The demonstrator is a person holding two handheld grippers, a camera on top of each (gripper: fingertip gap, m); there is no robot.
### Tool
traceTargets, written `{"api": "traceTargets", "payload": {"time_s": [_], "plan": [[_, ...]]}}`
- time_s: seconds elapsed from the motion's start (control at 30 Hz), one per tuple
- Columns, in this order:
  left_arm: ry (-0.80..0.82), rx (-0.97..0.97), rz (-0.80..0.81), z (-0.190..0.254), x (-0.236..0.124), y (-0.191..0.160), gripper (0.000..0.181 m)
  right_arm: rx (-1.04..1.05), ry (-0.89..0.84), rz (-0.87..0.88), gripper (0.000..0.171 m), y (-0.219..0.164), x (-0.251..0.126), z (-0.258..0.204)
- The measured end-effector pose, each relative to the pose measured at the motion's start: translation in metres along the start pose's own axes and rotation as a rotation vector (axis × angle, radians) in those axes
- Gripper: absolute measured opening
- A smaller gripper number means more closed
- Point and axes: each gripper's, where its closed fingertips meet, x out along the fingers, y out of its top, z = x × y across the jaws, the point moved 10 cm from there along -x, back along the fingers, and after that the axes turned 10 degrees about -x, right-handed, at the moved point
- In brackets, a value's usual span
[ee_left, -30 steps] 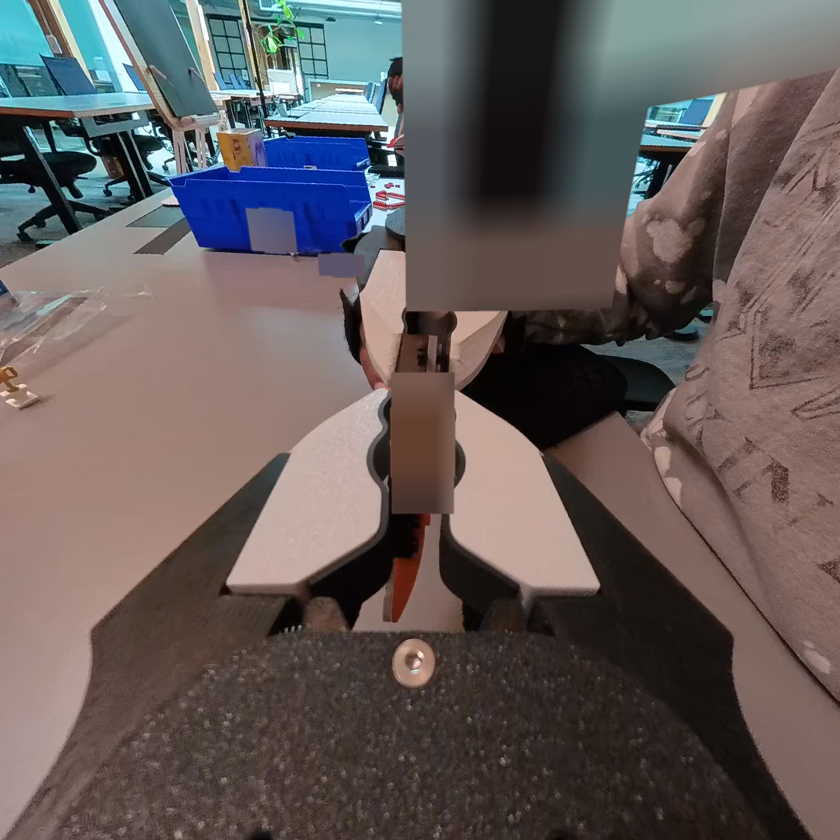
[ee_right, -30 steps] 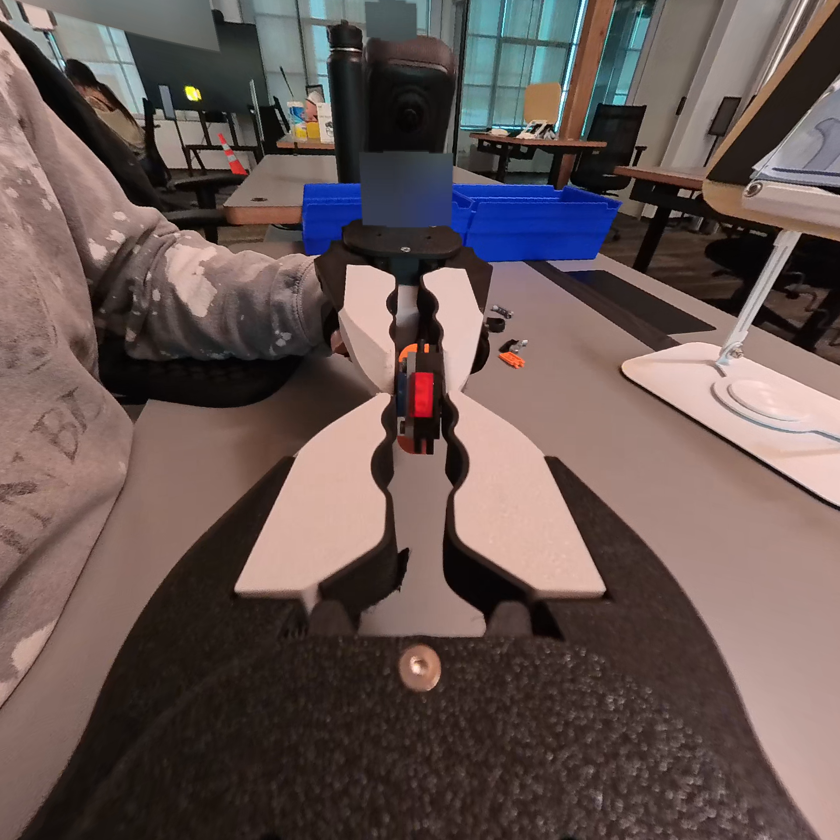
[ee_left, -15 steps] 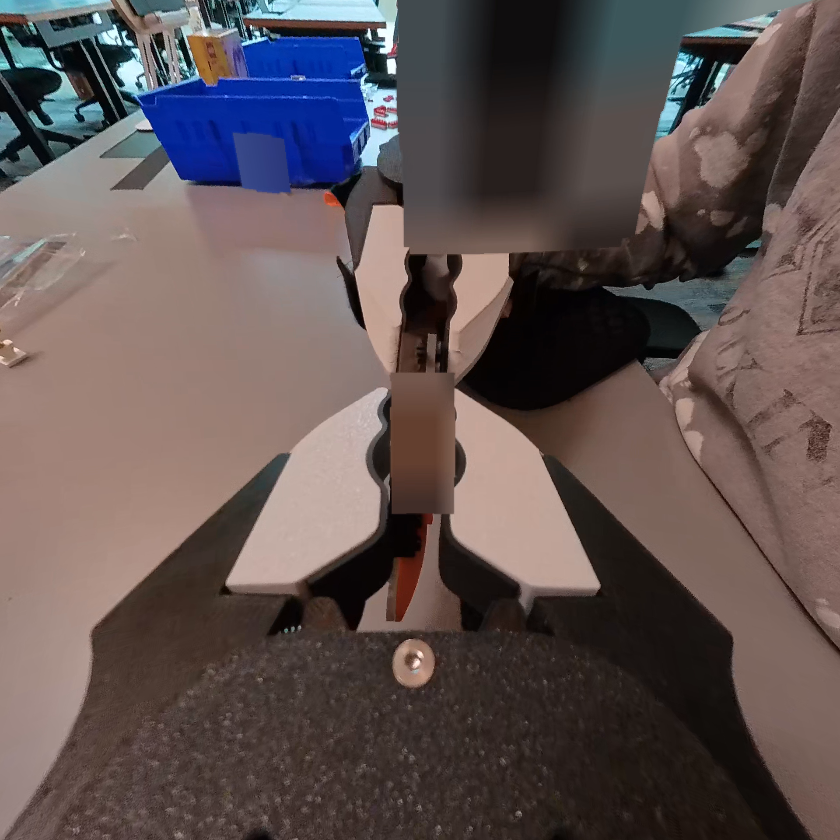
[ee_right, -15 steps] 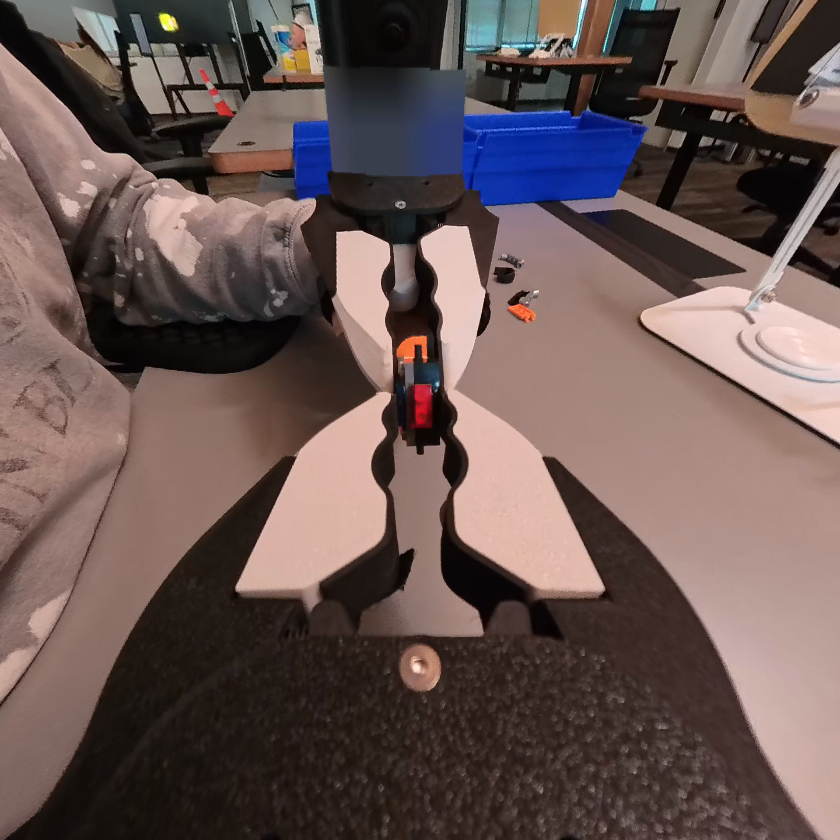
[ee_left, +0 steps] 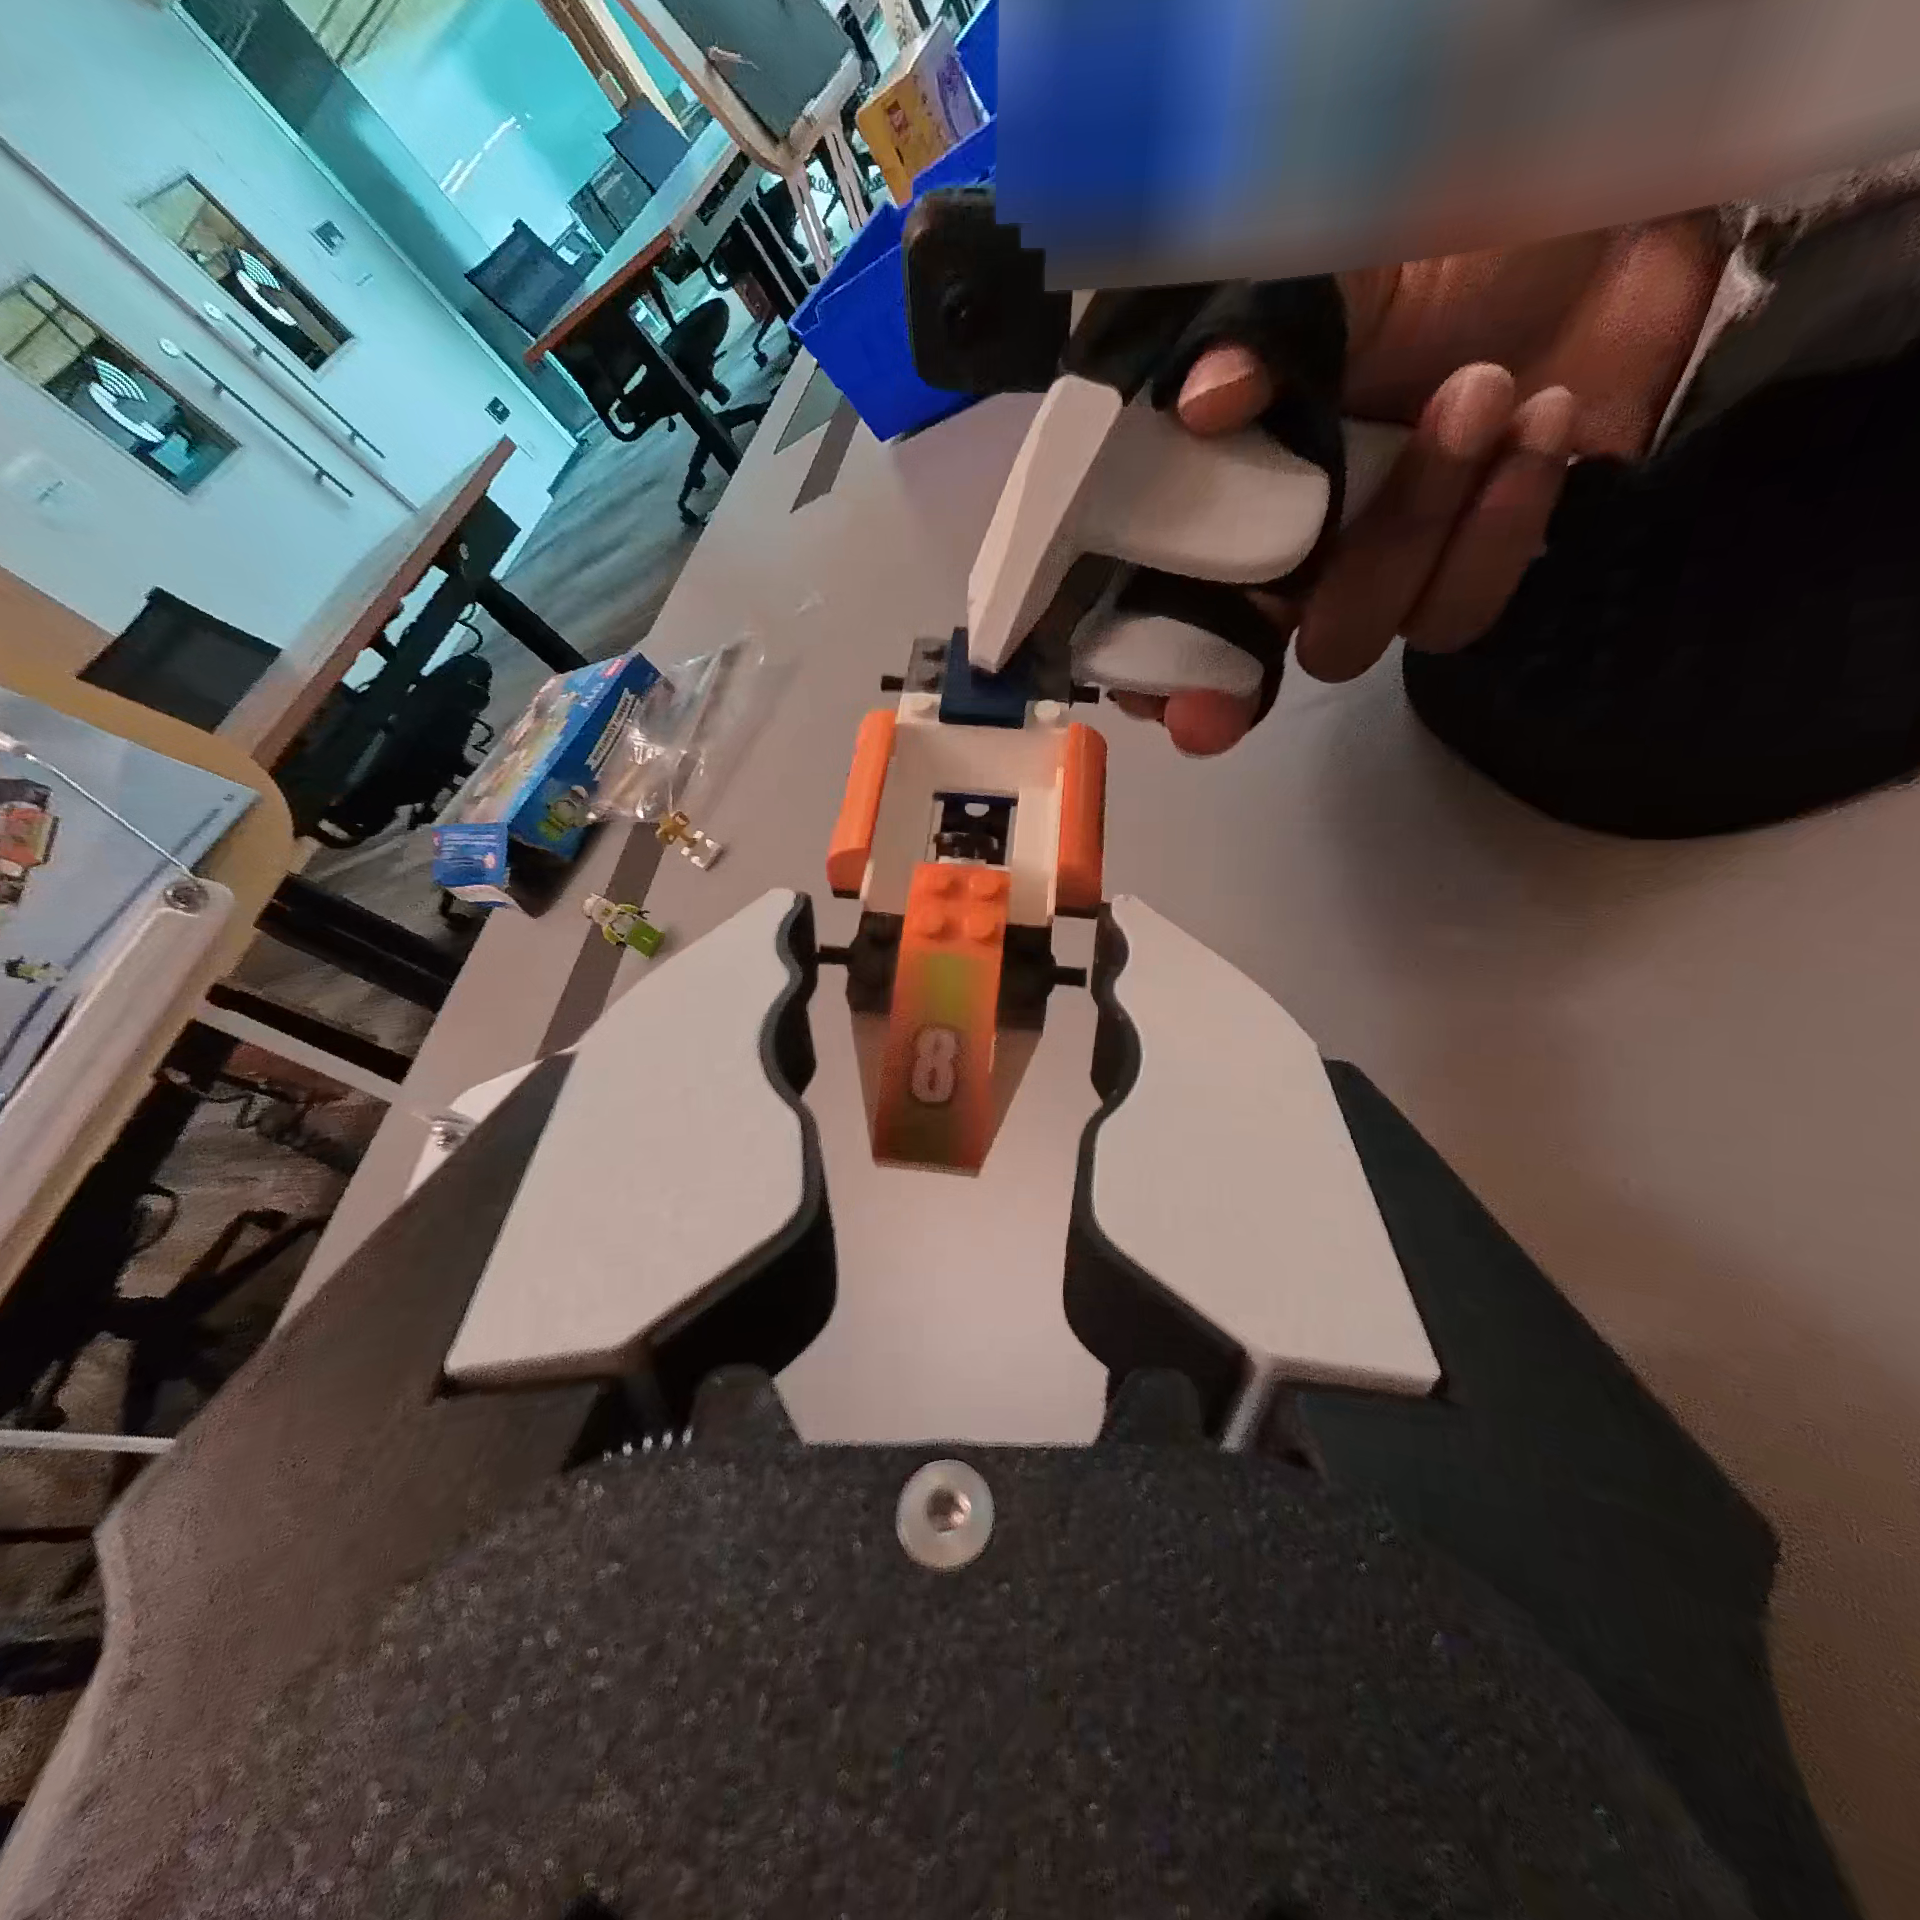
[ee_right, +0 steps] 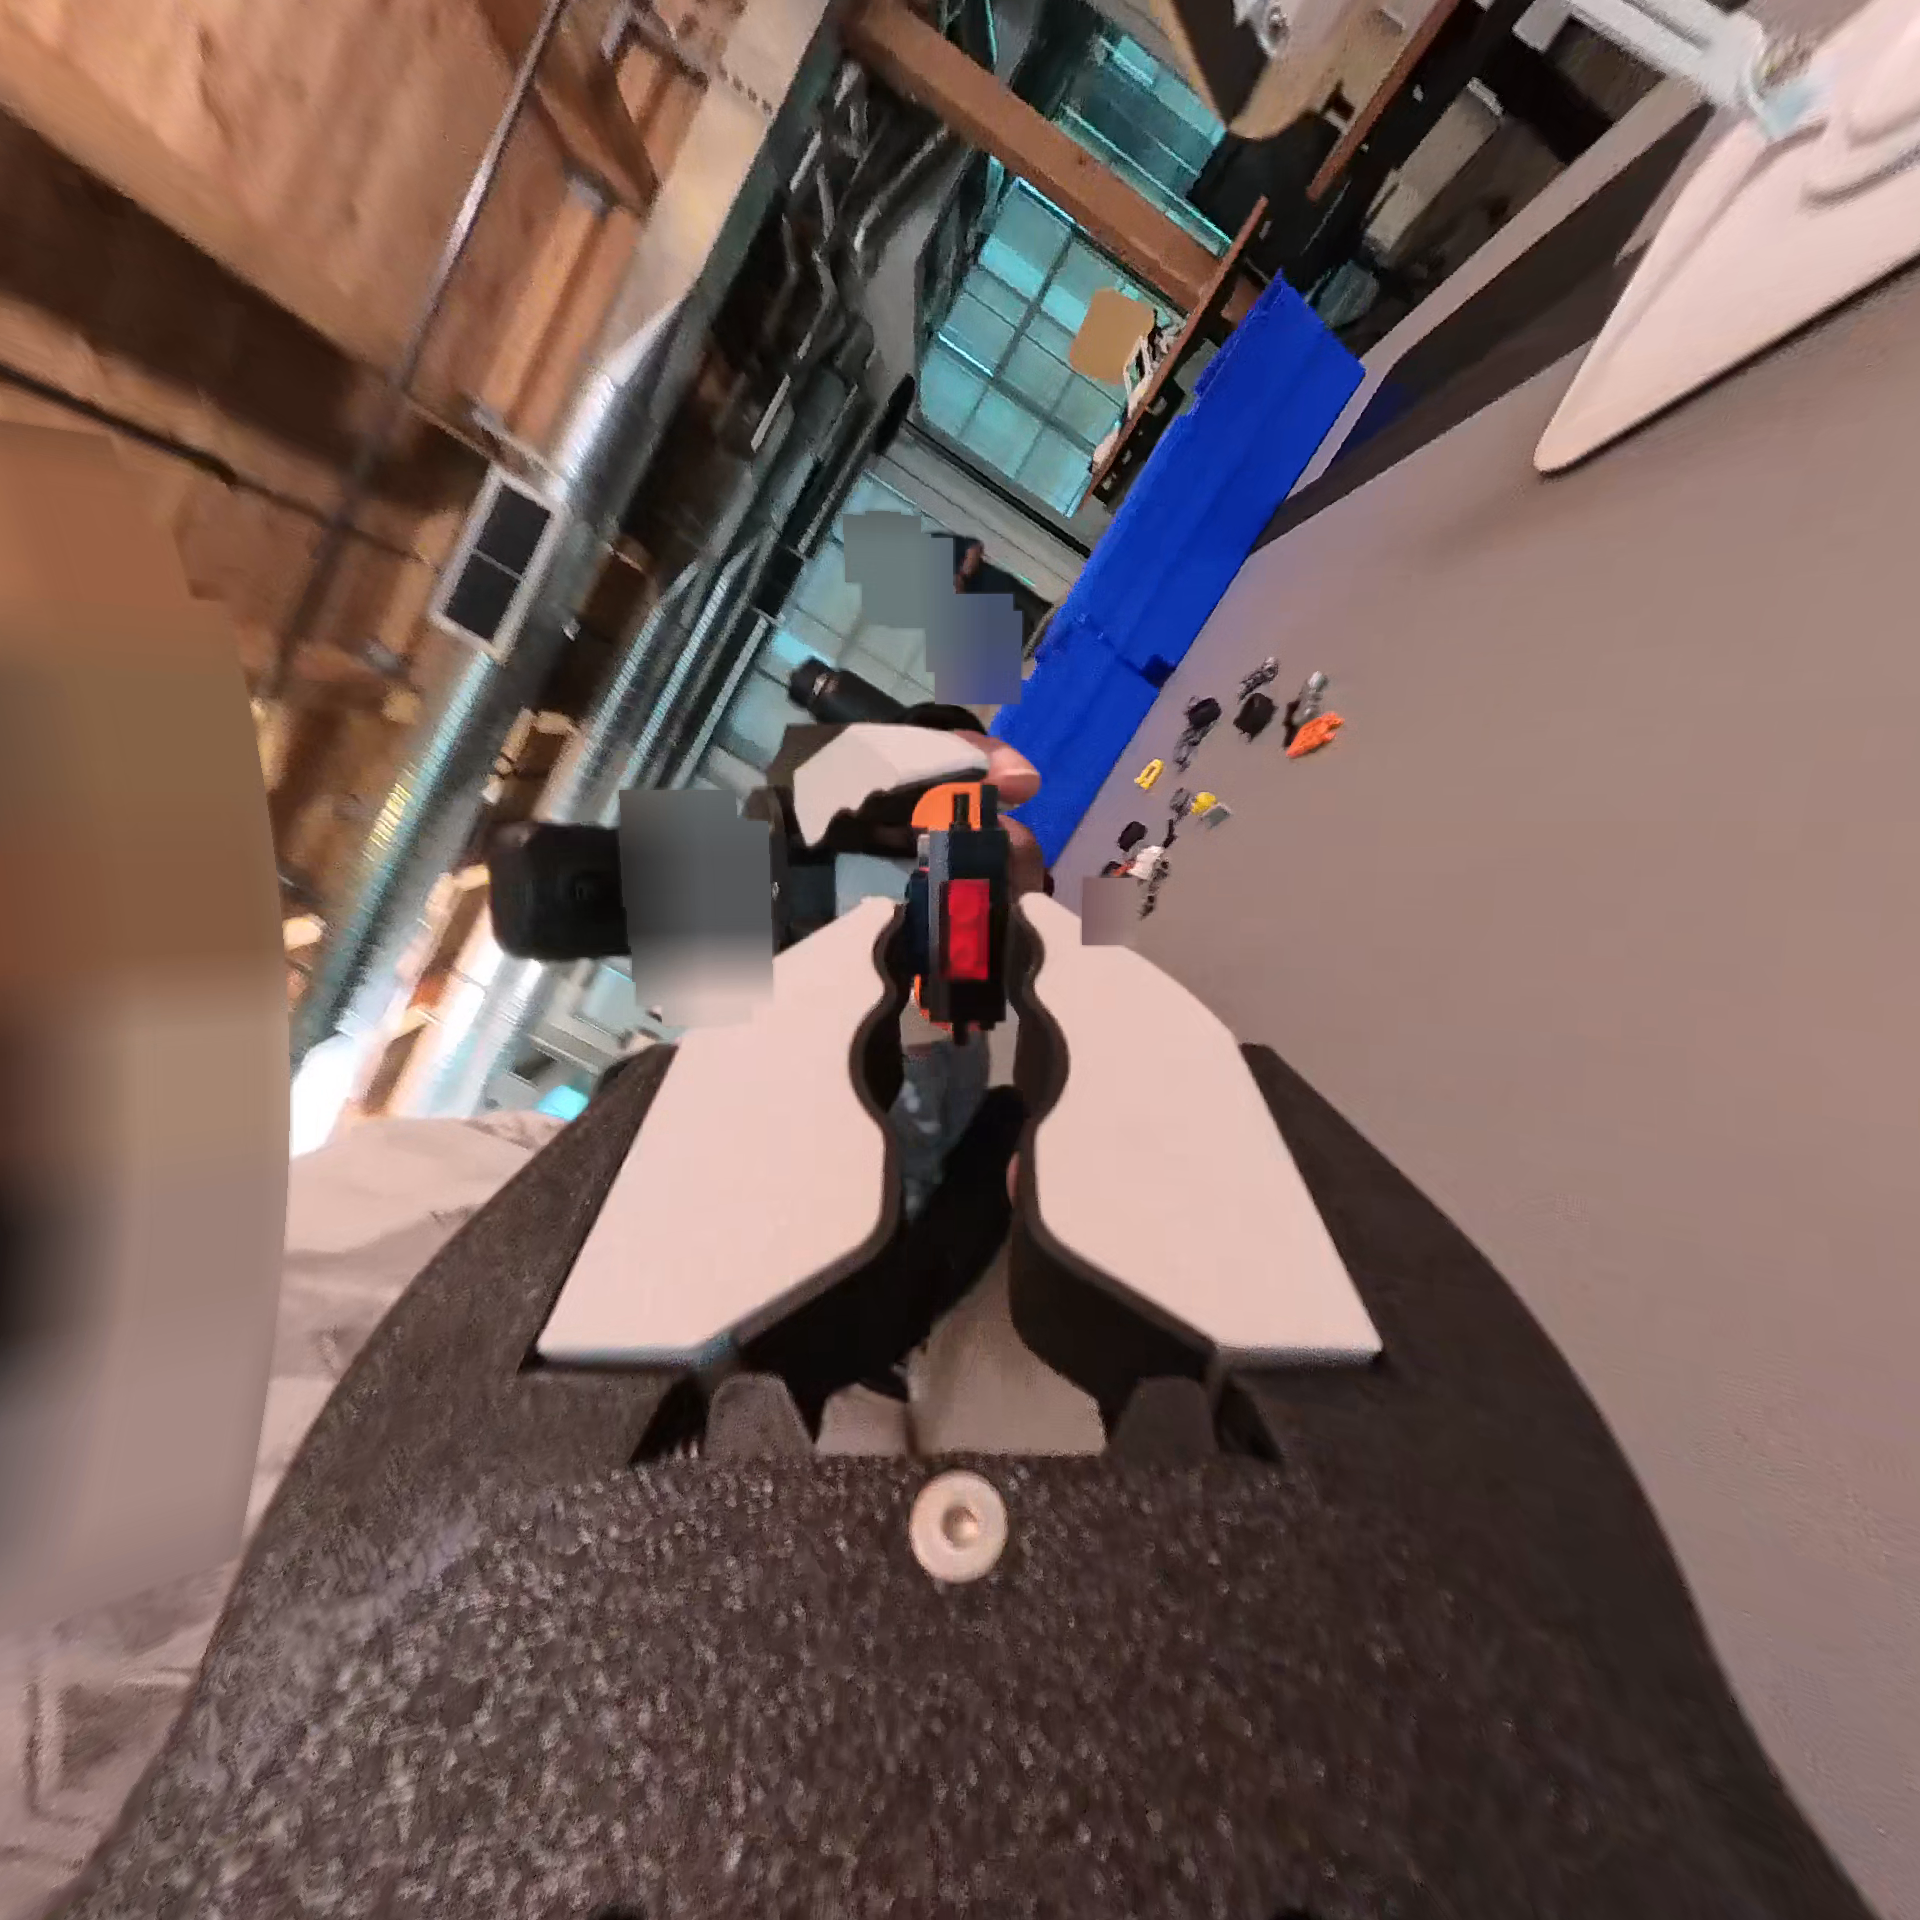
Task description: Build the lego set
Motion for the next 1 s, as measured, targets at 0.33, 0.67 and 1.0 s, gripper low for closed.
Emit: {"api": "traceTargets", "payload": {"time_s": [0.33,0.67,1.0], "plan": [[-0.028,0.045,-0.017,0.006,-0.007,0.003,0.048,0.094,0.023,-0.028,0.017,-0.006,-0.001,-0.002],[-0.166,-0.235,-0.008,-0.016,-0.012,-0.028,0.047,-0.234,-0.112,-0.039,0.022,0.005,-0.025,0.000],[-0.258,-0.520,-0.261,-0.055,0.028,-0.094,0.047,-0.954,-0.401,-0.550,0.039,0.003,0.016,0.012]]}}
